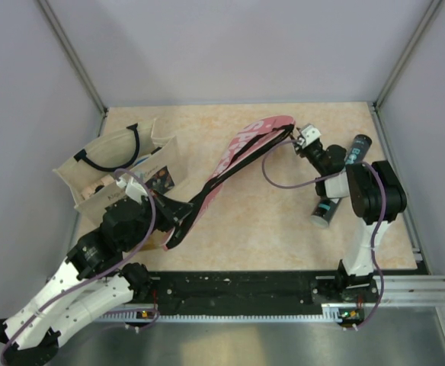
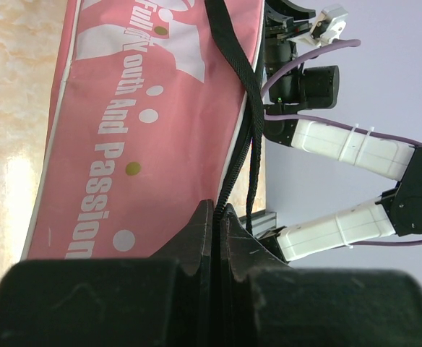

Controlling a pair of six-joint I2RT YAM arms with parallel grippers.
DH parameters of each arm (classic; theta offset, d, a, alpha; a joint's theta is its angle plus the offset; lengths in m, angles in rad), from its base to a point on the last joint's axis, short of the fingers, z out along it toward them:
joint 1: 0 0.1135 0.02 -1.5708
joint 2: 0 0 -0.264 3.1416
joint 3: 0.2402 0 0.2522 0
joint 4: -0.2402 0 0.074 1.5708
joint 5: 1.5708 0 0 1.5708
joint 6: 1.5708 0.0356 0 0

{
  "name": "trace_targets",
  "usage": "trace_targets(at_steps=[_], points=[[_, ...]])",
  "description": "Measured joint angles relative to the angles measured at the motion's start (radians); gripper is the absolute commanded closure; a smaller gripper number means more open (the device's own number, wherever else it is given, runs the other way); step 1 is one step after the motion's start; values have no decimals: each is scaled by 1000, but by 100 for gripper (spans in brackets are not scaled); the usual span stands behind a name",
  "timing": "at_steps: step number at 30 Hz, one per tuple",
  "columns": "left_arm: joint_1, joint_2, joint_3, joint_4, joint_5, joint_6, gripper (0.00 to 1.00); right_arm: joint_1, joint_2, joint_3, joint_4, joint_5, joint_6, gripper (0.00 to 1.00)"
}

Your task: Pack up the badminton gear

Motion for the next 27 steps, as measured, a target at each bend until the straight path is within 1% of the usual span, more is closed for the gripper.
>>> trace_targets(at_steps=[13, 18, 27], points=[[1, -9, 6, -15, 0, 1, 100, 17, 0, 13, -2, 33, -77, 80], [1, -6, 13, -14, 0, 5, 100, 33, 0, 30, -1, 48, -107, 99], [1, 5, 25, -15, 1, 17, 100, 41, 0, 45, -1, 78, -165, 100]])
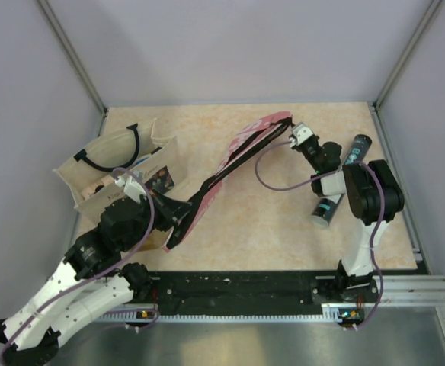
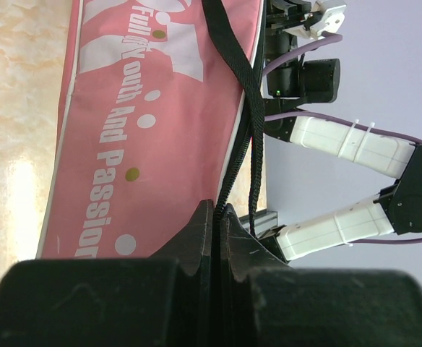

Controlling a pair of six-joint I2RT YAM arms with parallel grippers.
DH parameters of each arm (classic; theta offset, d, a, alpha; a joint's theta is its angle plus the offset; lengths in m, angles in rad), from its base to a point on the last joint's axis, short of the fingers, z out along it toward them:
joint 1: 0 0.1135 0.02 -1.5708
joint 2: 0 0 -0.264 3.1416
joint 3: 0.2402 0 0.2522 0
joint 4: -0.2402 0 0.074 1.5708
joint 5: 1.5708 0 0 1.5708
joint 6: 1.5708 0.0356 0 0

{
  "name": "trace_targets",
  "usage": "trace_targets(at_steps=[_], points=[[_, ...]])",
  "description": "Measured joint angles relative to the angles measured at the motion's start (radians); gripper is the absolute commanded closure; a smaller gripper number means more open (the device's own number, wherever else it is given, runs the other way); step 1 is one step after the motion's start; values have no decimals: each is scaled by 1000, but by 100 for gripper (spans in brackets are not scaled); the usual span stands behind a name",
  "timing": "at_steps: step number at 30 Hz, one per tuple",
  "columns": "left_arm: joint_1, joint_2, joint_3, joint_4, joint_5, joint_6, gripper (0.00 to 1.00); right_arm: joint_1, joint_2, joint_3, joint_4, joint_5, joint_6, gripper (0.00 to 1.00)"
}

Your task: Pack up the badminton gear

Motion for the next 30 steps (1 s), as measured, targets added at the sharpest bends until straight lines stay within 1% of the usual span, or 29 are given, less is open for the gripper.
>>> trace_targets(at_steps=[2, 3, 5, 7, 9, 15, 17, 19, 20, 21, 23, 24, 30], points=[[0, 0, 0, 0, -1, 3, 100, 0, 0, 0, 0, 2, -12, 100], [0, 0, 0, 0, -1, 3, 100, 0, 0, 0, 0, 2, -16, 92], [0, 0, 0, 0, -1, 5, 100, 1, 0, 0, 0, 3, -24, 81], [0, 0, 0, 0, -2, 6, 100, 3, 1, 0, 1, 10, -33, 75], [0, 0, 1, -2, -2, 7, 100, 3, 3, 0, 1, 16, -41, 72], [0, 8, 10, -3, -7, 9, 100, 3, 31, 2, 8, 18, -58, 70], [0, 12, 13, -3, -8, 10, 100, 3, 37, 5, 6, 17, -61, 70], [0, 13, 13, -3, -8, 11, 100, 3, 43, 16, 7, 18, -64, 73], [0, 13, 13, -3, -9, 11, 100, 4, 45, 21, 6, 18, -66, 76], [0, 13, 13, -3, -10, 11, 100, 4, 45, 24, 6, 17, -67, 81], [0, 13, 13, -3, -11, 12, 100, 5, 45, 31, 6, 16, -72, 96], [0, 14, 14, -3, -13, 14, 100, 5, 46, 34, 6, 16, -76, 100], [0, 25, 18, -3, -21, 38, 100, 6, 46, 34, 4, -21, -65, 100]])
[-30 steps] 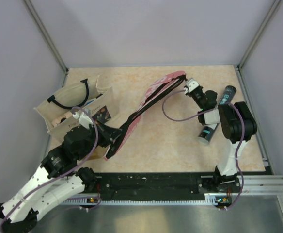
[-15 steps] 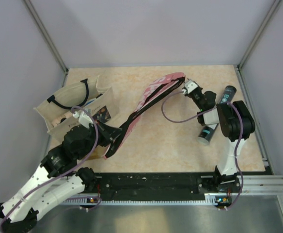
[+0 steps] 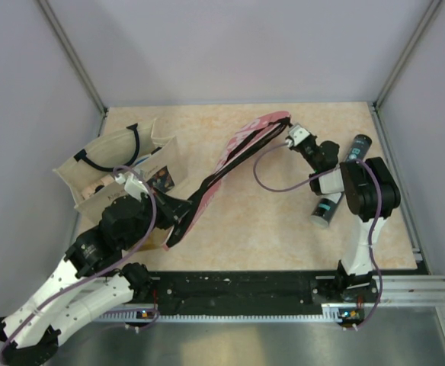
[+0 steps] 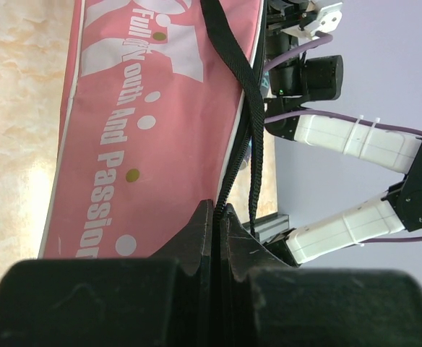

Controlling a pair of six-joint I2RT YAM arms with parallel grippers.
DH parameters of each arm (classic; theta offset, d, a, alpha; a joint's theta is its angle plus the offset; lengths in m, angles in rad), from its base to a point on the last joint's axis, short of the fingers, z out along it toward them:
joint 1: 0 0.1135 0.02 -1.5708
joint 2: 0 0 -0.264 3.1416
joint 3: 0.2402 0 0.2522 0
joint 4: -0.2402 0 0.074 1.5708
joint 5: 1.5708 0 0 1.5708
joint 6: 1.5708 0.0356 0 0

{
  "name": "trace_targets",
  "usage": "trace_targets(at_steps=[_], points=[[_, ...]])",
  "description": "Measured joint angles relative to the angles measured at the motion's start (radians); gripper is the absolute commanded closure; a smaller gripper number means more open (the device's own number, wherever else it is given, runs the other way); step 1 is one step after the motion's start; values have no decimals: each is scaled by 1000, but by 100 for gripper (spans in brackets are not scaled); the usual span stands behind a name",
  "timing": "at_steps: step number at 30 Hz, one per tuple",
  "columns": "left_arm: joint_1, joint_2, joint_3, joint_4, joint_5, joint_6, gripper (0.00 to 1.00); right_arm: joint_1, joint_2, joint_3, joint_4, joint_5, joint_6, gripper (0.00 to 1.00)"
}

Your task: Pack up the badminton gear

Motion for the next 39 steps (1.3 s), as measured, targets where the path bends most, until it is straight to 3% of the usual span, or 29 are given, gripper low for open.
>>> trace_targets(at_steps=[22, 31, 39], points=[[0, 36, -40, 36, -24, 41, 100, 33, -150, -212, -6, -134, 213, 100], [0, 67, -93, 95, -61, 84, 100, 209, -272, -297, -19, -45, 300, 100], [0, 149, -156, 193, -76, 123, 100, 457, -430, -378, -89, 51, 371, 100]])
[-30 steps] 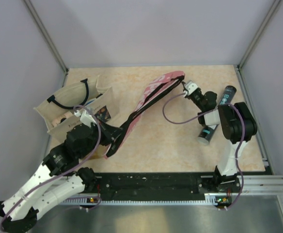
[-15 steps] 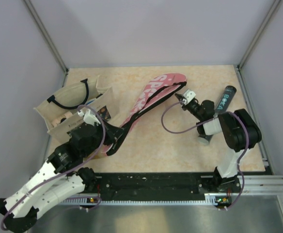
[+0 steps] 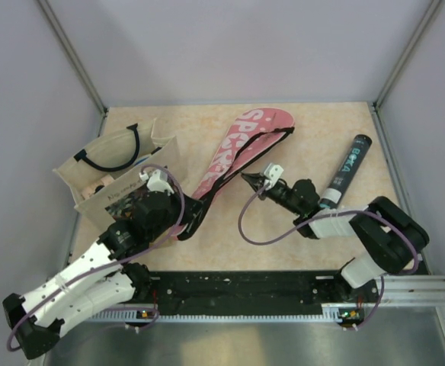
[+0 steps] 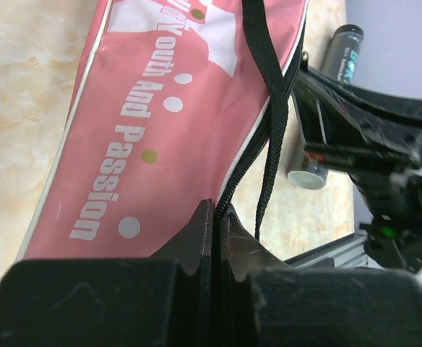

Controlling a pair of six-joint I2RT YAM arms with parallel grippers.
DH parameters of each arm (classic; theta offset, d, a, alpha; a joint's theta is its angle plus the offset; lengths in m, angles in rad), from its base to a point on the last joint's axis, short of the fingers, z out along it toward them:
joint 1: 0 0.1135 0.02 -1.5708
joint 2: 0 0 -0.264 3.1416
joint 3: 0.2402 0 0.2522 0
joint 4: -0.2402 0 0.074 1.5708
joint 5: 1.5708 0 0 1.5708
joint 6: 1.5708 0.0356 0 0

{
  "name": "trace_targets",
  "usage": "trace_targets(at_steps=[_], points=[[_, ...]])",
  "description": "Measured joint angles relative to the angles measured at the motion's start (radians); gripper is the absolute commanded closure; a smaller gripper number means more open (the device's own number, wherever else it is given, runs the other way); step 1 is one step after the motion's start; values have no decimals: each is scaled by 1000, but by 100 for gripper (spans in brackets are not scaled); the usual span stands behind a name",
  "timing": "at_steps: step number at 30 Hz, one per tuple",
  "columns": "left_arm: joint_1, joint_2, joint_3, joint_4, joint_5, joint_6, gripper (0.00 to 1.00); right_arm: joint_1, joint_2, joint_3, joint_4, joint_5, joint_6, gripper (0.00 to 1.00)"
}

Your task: Pack up the badminton gear

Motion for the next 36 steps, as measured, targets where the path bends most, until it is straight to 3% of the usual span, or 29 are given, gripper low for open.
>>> trace_targets(at_steps=[14, 15, 17, 21, 30, 36], points=[[-5, 205, -85, 180, 24, 6, 100, 291, -181, -43, -351, 230, 281, 100], [-6, 219, -89, 193, 28, 7, 97, 296, -181, -43, -366, 242, 314, 100], [-6, 243, -95, 211, 34, 11, 80, 301, -181, -43, -392, 268, 376, 100], [-6, 270, -96, 215, 43, 35, 65, 304, -198, -67, -404, 322, 463, 100], [1, 173, -26, 64, -68, 81, 58, 310, -259, -176, -424, 389, 531, 100], [2, 77, -40, -14, -71, 21, 55, 312, -261, -193, -408, 397, 550, 100]])
